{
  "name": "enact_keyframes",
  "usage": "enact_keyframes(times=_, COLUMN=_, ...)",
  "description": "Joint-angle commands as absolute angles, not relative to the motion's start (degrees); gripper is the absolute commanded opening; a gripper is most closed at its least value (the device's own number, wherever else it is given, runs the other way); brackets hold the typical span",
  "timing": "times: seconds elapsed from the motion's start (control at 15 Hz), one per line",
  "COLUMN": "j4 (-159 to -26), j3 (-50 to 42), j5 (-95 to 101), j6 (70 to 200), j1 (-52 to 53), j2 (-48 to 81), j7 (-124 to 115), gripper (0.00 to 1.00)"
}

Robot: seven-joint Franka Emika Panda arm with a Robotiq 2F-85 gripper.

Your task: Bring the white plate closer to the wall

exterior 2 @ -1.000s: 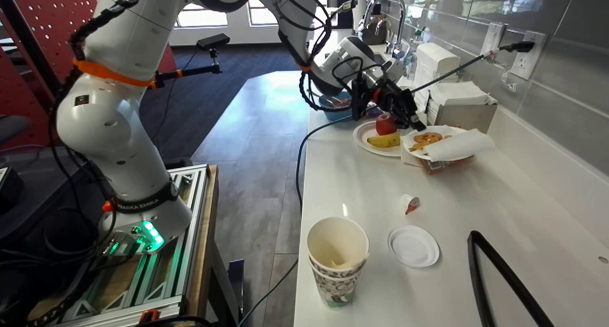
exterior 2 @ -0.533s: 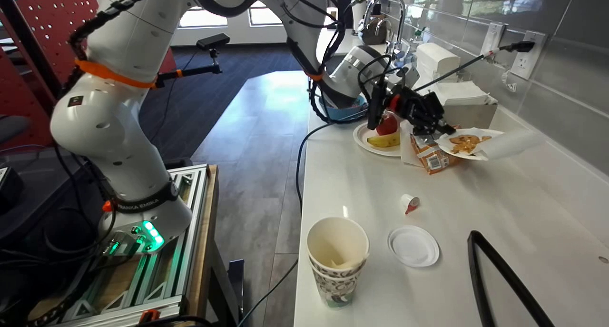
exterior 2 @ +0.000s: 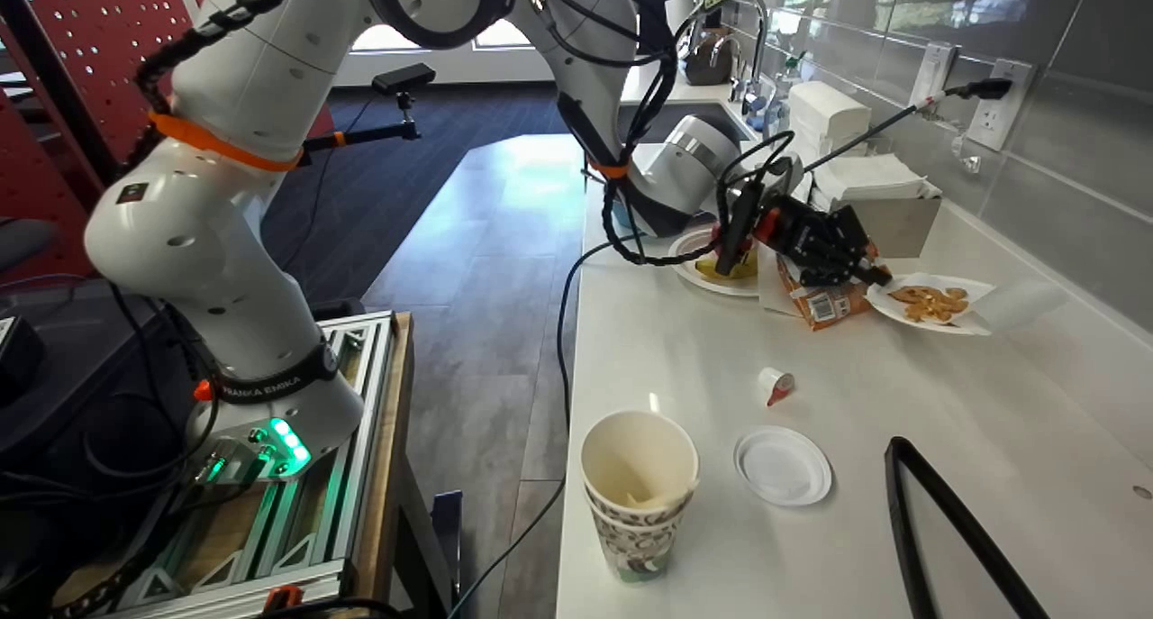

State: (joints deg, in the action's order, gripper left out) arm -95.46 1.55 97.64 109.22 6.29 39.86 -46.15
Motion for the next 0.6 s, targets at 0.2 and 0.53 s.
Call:
enact_keyframes(times=0.2, j4=-97.0, j3=1.7, j5=100.5, j6=118.8, j1=1.7, j2=40.6, j7=-45.0, gripper=0.01)
enact_keyframes(times=0.53, j4=-96.9, j3=1.4, j5=100.1, j6=124.5, j1=-0.3, j2=41.4, j7=-44.0, gripper=0.01)
